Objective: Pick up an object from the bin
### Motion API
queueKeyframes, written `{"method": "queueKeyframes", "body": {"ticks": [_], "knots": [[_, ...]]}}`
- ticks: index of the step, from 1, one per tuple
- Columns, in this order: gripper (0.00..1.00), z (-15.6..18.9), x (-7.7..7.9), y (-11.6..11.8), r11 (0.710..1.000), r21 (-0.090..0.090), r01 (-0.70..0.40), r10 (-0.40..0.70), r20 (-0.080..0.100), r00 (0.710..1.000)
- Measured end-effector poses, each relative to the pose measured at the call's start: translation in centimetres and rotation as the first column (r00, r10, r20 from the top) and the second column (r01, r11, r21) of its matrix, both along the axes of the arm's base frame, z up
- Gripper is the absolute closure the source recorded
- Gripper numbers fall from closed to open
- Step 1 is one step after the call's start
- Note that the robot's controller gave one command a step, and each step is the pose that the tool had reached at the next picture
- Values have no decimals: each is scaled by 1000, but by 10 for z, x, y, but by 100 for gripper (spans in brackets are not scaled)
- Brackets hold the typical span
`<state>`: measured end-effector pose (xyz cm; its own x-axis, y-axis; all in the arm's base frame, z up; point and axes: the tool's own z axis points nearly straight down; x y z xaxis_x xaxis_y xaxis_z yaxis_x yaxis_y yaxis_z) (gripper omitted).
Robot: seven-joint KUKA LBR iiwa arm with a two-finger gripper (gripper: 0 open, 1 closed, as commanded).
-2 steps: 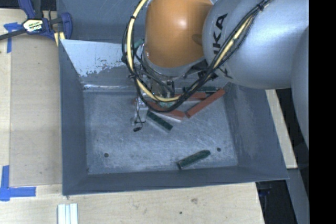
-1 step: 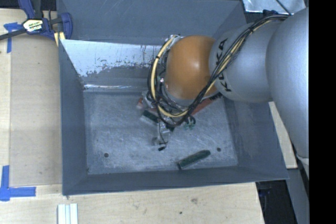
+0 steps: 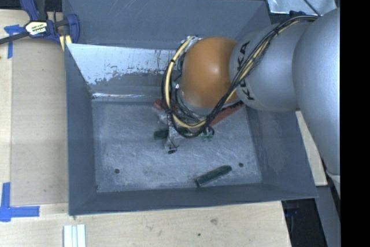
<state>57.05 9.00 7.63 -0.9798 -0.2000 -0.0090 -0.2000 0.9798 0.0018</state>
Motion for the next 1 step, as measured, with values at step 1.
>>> {"method": "queueKeyframes", "body": {"ticks": [1], "knots": [[100,153,42,16,939,-5,-344,344,3,939]]}}
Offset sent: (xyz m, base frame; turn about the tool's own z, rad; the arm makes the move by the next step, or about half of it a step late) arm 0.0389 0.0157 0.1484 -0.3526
